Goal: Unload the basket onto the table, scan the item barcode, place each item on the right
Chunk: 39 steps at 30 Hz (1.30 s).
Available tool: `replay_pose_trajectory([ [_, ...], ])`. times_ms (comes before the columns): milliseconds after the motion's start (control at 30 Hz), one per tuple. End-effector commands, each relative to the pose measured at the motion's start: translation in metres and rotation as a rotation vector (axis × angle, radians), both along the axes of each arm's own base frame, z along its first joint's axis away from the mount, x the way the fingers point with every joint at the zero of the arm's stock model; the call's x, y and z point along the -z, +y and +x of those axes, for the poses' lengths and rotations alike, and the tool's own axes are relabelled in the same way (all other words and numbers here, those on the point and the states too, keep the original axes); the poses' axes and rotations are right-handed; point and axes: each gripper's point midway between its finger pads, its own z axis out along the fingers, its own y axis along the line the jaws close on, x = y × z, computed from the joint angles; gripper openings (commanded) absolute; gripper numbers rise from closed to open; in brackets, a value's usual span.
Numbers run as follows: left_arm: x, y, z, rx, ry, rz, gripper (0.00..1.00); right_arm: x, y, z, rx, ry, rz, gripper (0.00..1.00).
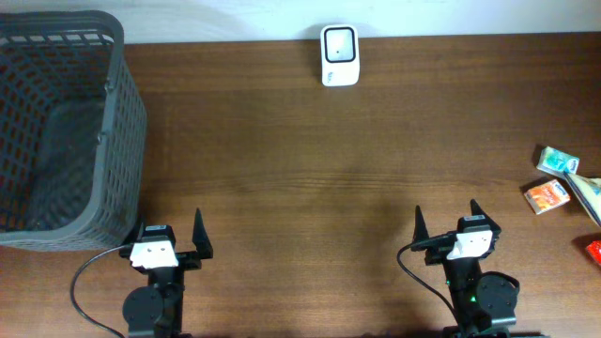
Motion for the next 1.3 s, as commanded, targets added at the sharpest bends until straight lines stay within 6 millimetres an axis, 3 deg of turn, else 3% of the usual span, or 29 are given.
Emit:
replay_pose_trajectory([
  [0,0.0017,0.0018,-0.0002,-0.01,-0.002,-0.006,0.99,0.0036,-0.0043,0.0002,0.02,0.005,-0.024,0.99],
  [1267,0.0017,0.0018,-0.0002,-0.01,-0.002,-0.006,0.99,0.0029,-0.012,0.0003,0.071,0.004,0.043,0.98],
])
